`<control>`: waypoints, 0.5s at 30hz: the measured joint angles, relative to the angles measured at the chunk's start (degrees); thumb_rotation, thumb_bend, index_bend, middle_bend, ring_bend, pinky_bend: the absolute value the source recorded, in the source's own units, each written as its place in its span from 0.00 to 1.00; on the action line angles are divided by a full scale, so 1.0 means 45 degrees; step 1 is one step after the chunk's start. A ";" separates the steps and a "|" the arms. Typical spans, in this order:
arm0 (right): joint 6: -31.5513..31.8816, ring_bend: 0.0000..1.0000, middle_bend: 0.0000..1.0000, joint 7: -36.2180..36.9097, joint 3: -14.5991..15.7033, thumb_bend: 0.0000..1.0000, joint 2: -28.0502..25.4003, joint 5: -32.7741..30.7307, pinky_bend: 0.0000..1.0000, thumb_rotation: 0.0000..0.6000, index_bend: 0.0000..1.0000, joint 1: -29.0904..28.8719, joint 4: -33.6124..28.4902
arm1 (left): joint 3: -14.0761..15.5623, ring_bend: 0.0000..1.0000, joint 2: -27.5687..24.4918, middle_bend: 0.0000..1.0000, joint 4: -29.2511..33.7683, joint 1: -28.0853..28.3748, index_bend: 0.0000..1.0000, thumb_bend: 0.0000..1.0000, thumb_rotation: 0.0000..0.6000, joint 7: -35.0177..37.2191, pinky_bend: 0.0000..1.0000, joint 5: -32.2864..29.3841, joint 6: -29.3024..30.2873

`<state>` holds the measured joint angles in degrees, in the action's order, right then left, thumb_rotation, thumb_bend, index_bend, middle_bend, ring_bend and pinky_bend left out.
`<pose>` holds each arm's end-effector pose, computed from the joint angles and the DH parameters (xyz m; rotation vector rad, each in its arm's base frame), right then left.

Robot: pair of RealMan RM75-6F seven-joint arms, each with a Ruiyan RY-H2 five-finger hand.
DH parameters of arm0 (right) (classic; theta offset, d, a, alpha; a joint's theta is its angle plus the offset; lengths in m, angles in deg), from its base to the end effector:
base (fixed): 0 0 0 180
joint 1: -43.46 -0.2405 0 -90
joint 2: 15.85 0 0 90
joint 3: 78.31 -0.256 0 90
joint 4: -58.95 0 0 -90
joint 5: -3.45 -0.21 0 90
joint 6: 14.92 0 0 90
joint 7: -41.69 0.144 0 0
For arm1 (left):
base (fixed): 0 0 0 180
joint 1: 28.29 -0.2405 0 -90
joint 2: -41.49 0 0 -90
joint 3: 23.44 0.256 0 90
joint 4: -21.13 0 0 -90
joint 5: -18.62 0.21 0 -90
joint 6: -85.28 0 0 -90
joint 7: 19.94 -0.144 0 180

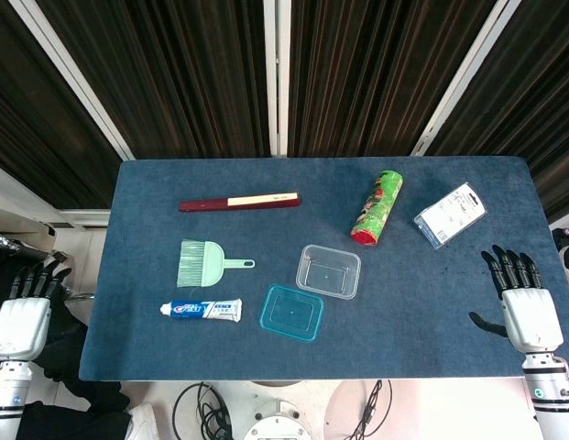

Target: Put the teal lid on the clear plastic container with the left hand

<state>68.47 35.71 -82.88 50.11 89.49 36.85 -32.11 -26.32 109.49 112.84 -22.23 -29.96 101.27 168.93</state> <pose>-0.3058 -0.1968 0.1511 1.4313 -0.8121 0.8622 -0.3121 0.1871 0.1377 -1.4058 -0.8473 -0.7886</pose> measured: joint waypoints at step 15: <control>-0.0239 0.00 0.01 0.0244 0.0178 0.03 0.0099 0.0516 0.00 1.00 0.00 -0.0268 0.0080 | -0.0007 0.00 0.0337 0.06 -0.0287 -0.0288 0.14 0.02 1.00 0.0144 0.00 0.0238 0.0645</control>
<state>67.39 36.81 -82.08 50.56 91.81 35.64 -31.75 -26.35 111.01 111.55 -23.52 -29.31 102.34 171.83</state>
